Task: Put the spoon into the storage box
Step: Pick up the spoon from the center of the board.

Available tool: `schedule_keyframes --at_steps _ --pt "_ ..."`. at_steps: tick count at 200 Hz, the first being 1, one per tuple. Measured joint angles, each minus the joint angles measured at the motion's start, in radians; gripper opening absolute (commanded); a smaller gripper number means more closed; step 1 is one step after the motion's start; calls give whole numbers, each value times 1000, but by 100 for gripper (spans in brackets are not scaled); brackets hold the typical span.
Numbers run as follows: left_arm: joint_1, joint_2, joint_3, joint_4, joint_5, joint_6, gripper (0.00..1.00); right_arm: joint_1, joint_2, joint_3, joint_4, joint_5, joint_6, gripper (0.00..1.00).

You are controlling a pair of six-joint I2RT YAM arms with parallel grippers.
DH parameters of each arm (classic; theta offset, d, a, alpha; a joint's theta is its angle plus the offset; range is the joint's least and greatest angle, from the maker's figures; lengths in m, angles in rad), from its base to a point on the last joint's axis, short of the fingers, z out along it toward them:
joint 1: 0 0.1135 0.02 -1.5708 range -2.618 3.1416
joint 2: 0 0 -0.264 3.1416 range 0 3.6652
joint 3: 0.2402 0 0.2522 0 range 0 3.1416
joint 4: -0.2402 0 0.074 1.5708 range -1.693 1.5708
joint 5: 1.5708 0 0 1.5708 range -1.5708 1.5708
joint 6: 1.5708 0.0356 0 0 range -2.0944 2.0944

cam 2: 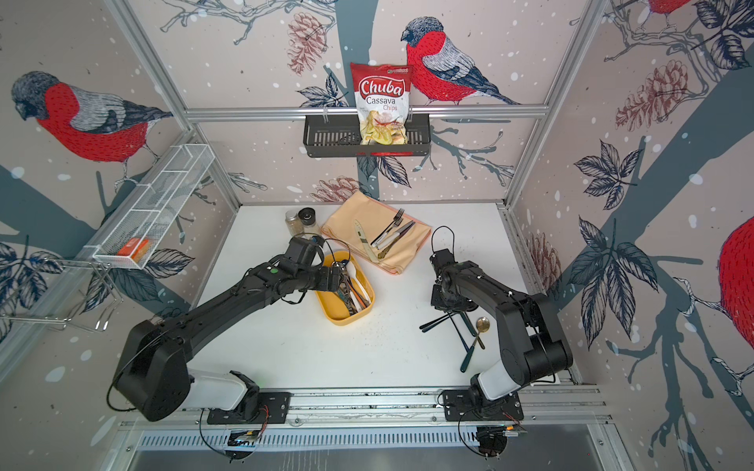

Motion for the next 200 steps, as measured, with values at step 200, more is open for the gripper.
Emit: schedule_keyframes --at_steps 200 --pt "0 4 2 -8 -18 -6 90 23 123 54 28 -74 -68 17"
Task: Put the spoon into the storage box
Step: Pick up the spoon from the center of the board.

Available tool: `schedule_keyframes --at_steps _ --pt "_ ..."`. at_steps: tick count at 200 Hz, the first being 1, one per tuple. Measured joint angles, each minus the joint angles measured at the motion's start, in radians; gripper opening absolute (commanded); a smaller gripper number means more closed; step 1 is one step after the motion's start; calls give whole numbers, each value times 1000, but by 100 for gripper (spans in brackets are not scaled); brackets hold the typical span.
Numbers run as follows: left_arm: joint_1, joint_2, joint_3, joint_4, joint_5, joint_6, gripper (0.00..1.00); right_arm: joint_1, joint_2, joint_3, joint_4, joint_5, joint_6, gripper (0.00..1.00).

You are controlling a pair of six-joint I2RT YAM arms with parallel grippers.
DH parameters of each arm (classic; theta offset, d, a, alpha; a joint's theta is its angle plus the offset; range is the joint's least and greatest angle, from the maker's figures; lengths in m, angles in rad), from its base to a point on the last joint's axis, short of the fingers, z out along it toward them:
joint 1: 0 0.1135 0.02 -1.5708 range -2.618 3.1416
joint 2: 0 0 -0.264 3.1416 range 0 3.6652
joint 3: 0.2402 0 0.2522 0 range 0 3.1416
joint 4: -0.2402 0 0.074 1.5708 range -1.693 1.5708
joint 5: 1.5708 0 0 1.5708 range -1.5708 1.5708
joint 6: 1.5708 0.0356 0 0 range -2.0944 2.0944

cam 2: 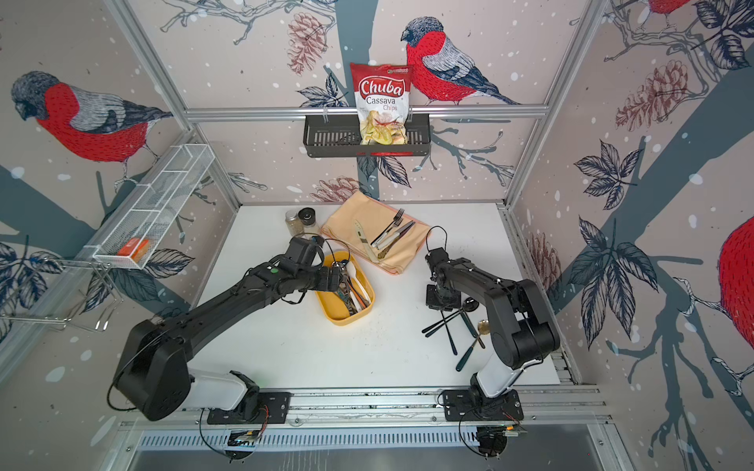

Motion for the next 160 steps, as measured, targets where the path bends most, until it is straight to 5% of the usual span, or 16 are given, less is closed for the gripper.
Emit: schedule_keyframes --at_steps 160 --pt "1 -17 -4 -18 -39 -13 91 74 62 89 1 8 2 1"
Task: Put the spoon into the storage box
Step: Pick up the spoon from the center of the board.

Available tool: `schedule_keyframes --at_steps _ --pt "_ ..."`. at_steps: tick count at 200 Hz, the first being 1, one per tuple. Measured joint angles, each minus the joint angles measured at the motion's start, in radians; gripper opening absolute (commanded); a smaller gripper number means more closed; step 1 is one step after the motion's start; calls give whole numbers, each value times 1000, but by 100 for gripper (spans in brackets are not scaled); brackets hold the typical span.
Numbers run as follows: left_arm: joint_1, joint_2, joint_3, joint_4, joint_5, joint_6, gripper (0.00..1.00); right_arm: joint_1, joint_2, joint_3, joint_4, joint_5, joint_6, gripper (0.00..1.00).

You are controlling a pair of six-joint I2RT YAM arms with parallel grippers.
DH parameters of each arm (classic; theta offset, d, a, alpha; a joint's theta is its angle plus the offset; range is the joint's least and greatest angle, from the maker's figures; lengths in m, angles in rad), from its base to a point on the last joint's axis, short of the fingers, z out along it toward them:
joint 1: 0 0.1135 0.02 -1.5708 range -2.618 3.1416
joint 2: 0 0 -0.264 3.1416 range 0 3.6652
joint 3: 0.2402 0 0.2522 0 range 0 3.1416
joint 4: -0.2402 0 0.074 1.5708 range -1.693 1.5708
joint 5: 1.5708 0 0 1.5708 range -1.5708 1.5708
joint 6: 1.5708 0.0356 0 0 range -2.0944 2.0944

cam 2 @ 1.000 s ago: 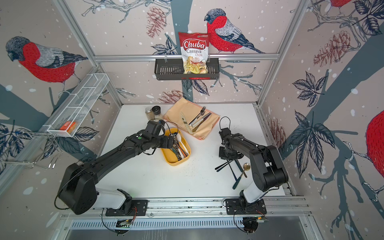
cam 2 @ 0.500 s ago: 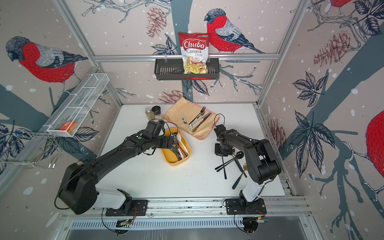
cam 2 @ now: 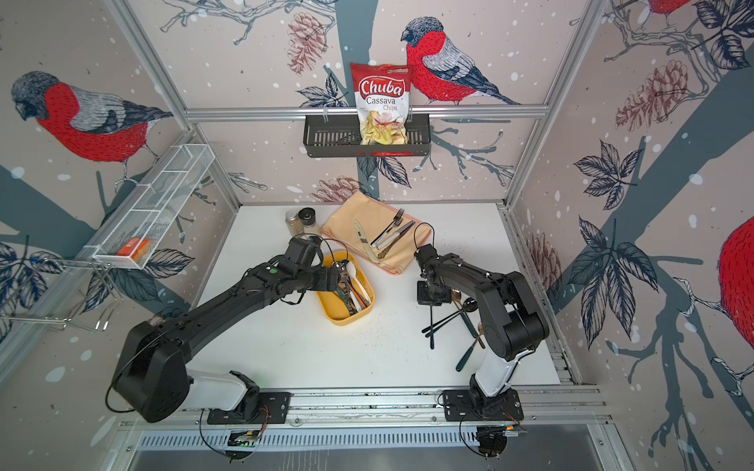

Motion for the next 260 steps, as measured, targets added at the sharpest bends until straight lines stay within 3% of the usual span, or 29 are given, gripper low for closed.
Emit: schedule_keyframes --at_steps 76,127,201,260 --pt "60 -64 -71 1 -28 -41 91 49 -36 84 -47 -6 5 0" --pt "142 -109 -153 13 -23 -87 91 127 -26 283 -126 21 3 0" --pt "307 -196 -306 86 87 -166 92 274 241 763 -225 20 -64 0" --pt "346 -239 -357 101 132 -185 92 372 459 1068 -284 -11 -107 0"
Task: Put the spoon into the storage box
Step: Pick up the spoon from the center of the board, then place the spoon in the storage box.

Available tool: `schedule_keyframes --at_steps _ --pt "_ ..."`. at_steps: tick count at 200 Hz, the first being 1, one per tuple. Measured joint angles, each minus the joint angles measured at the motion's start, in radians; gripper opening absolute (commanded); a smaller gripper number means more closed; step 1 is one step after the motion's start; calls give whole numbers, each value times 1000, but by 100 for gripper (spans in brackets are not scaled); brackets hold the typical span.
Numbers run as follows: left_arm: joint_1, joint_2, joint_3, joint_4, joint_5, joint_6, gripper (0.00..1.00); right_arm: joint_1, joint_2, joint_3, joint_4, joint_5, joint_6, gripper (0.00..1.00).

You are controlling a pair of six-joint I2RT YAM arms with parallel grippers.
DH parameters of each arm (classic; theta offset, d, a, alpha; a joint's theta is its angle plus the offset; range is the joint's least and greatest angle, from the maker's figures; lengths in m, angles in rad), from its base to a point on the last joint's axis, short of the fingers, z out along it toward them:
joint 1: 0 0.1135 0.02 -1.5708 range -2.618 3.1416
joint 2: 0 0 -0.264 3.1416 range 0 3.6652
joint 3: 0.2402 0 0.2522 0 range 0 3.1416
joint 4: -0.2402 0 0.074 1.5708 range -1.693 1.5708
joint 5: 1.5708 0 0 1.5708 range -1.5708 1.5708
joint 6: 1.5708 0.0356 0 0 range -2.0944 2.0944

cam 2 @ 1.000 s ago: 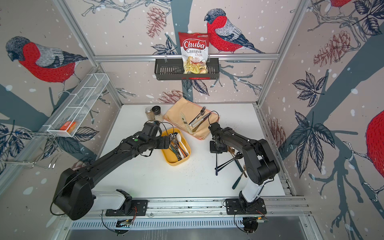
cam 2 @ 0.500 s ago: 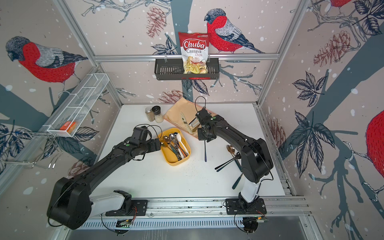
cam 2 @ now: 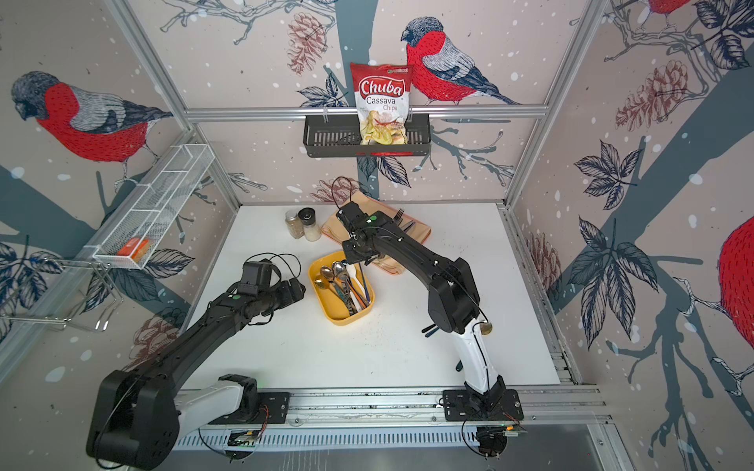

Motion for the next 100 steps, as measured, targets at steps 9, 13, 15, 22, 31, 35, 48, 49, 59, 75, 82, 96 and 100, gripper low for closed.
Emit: schedule_keyframes --at_steps 9,13,15,22,31,35,48,49,59,75,82,96,100 --pt "0 0 -1 6 4 0 92 11 26 32 -6 -3 -5 0" --pt "0 0 -1 8 5 0 92 16 38 46 -8 -7 -8 0" --pt "0 0 -1 9 6 0 92 17 42 50 -8 -8 -10 0" --pt "0 0 -1 13 8 0 92 24 60 68 -8 -12 -23 0" --pt "0 0 -1 14 14 0 92 31 74 80 -8 -21 -25 0" --pt "0 0 -1 13 18 0 92 32 80 82 -8 -23 -26 0" --pt "0 0 -1 13 23 0 92 34 95 83 -8 -23 -39 0" --pt "0 0 -1 13 23 0 92 34 95 83 -8 -23 -40 0" --pt "0 -2 -1 13 22 0 92 34 106 85 -7 -22 -51 0" --pt "0 -4 -1 13 22 1 92 34 124 87 -8 -19 -65 0" --pt "0 -5 -1 13 22 3 92 34 132 88 -8 -19 -77 0" --pt "0 -6 -2 13 22 3 92 36 145 88 -7 -20 -80 0" --pt "0 -6 -2 13 22 3 92 37 149 88 -8 -20 -81 0"
